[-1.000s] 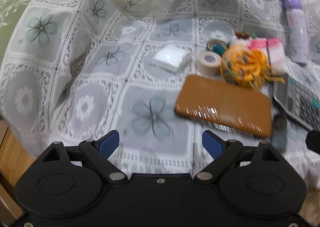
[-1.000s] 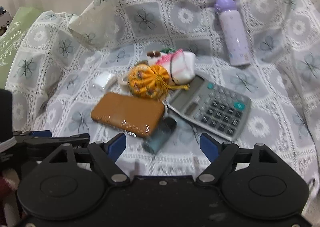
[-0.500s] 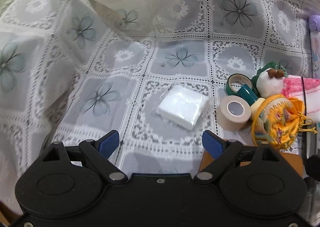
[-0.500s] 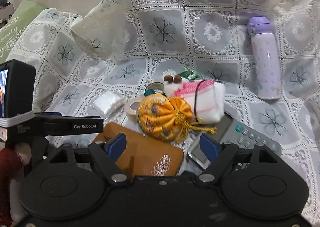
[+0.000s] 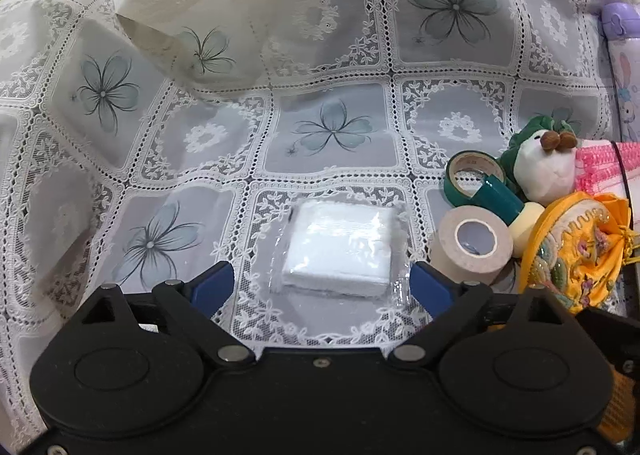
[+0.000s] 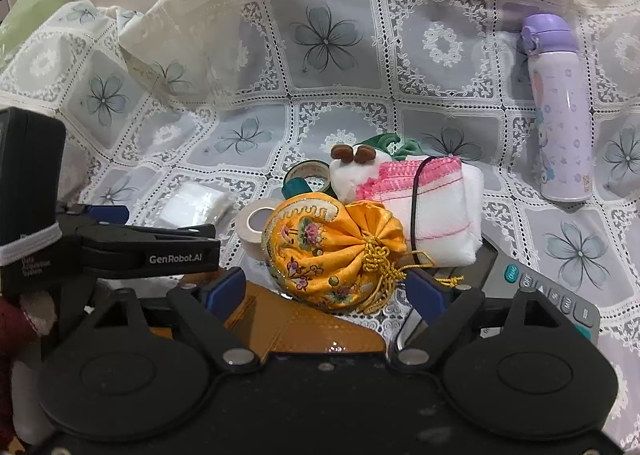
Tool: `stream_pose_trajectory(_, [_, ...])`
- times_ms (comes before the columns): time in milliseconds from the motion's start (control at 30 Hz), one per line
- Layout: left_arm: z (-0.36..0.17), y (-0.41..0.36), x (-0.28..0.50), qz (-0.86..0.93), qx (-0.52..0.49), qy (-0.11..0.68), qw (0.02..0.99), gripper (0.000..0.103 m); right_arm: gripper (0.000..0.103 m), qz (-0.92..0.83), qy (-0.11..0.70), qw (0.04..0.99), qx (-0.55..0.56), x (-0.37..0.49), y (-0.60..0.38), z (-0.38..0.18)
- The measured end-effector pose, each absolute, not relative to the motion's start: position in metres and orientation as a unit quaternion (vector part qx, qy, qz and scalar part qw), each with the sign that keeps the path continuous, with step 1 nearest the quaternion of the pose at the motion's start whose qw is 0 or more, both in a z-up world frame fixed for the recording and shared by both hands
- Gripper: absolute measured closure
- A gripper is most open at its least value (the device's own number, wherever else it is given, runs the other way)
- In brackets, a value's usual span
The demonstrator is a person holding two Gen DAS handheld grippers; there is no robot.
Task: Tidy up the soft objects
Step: 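Move both tools back toward the white packet and orange pouch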
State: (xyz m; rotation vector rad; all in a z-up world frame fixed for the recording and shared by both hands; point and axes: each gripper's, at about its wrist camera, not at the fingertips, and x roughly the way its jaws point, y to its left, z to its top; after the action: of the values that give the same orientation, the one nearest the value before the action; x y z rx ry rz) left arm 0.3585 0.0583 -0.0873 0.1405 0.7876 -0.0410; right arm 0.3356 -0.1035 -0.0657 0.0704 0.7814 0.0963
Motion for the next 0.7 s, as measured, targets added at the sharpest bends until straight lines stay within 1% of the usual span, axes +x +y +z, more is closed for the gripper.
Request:
stream_pose_trajectory(167, [-0.088, 0.054, 0.368, -0.024, 0.074, 0.389, 0.918, 0.01, 0.009, 0.041, 0.387, 0.92, 0.044, 0.347, -0.104, -0.074])
stream_pose_trajectory(200, [-0.09, 0.053, 0.372, -0.023, 0.077, 0.392, 0.916, 0.01, 0.007, 0.04, 0.388, 0.919, 0.046, 0.349, -0.104, -0.075])
stream_pose_trajectory(233, [-0.091, 0.052, 0.374, -0.022, 0.08, 0.396, 0.915, 0.01, 0.004, 0.039, 0.39, 0.919, 0.047, 0.351, -0.104, -0.077])
stream_pose_trajectory(267, [-0.094, 0.052, 0.377, -0.023, 0.081, 0.4, 0.913, 0.01, 0.003, 0.038, 0.389, 0.919, 0.049, 0.353, -0.103, -0.078])
stream_pose_trajectory(333, [-0.096, 0.054, 0.381, -0.027, 0.074, 0.405, 0.911, 0.005, 0.003, 0.036, 0.388, 0.92, 0.049, 0.356, -0.102, -0.08])
stream_pose_trajectory(367, [-0.096, 0.054, 0.383, -0.028, 0.07, 0.406, 0.911, 0.004, 0.003, 0.035, 0.387, 0.92, 0.048, 0.357, -0.101, -0.081])
stream_pose_trajectory(567, [-0.099, 0.051, 0.385, -0.043, 0.083, 0.402, 0.911, 0.003, 0.002, 0.031, 0.392, 0.918, 0.045, 0.367, -0.096, -0.087])
stream_pose_trajectory(700, [-0.098, 0.055, 0.388, -0.049, 0.074, 0.407, 0.909, 0.003, 0.002, 0.025, 0.394, 0.917, 0.053, 0.37, -0.097, -0.088])
